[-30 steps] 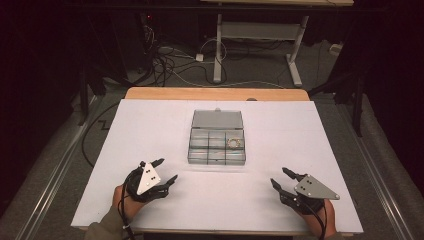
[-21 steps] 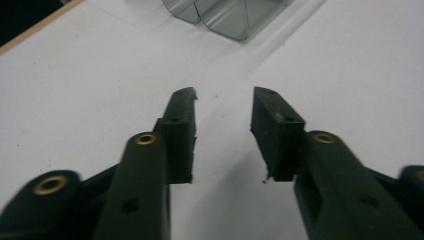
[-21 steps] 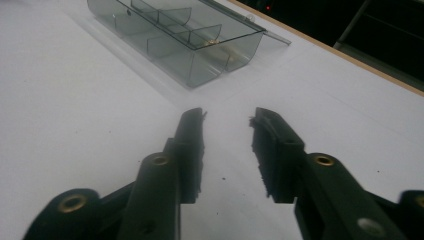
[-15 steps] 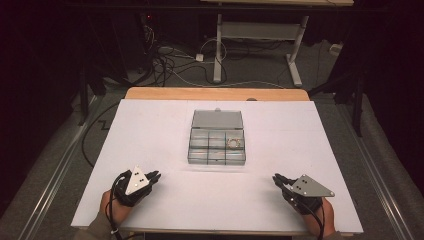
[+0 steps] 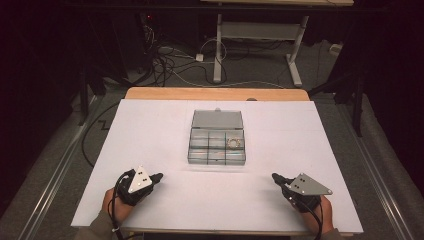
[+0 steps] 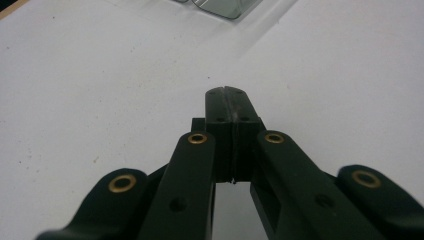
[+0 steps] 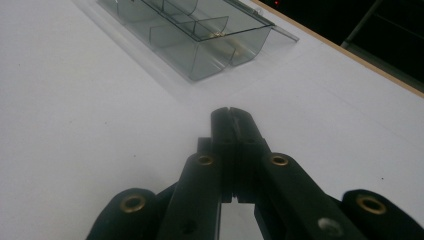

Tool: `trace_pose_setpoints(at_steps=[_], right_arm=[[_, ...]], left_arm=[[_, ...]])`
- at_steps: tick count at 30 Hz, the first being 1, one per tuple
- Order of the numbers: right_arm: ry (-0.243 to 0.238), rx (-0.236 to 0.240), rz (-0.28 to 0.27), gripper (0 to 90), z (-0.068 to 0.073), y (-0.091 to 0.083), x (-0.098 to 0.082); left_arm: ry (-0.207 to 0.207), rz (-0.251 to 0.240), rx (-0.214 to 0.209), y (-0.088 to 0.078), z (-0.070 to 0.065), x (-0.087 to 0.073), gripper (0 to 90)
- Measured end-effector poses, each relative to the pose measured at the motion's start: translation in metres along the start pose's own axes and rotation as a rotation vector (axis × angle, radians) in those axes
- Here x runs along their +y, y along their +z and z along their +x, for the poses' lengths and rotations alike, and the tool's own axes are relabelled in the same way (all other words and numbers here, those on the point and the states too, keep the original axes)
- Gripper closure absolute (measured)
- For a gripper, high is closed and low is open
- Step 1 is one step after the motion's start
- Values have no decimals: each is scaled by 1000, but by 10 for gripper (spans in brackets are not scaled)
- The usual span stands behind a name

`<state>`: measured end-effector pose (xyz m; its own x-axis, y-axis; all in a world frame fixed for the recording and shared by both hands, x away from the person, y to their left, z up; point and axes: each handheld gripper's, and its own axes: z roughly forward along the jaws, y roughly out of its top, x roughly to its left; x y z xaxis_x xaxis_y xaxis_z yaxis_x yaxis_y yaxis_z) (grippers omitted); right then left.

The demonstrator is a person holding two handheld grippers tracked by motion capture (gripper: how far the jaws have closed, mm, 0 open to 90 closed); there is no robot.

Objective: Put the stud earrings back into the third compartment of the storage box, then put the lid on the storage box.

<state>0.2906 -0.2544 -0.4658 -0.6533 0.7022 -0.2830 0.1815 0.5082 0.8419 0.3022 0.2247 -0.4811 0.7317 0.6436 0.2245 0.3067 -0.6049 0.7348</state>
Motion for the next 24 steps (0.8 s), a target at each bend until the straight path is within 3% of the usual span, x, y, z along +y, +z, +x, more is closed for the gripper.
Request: trace_pose_setpoints(at_steps=[5,13,16,24], right_arm=[[1,-4,11,900,-1,0,-1],[12,-16,20,900,-9,2,2],[9,-18,24,900,-12,6,4],[14,-24,53,900,-29,23,8]], left_arm=[[16,23,18,3,1,0,868],[4,27,3,11,8,5,867],[-25,14,-5,12,13,9,867],[-15,18,-2,24,26,25,867]])
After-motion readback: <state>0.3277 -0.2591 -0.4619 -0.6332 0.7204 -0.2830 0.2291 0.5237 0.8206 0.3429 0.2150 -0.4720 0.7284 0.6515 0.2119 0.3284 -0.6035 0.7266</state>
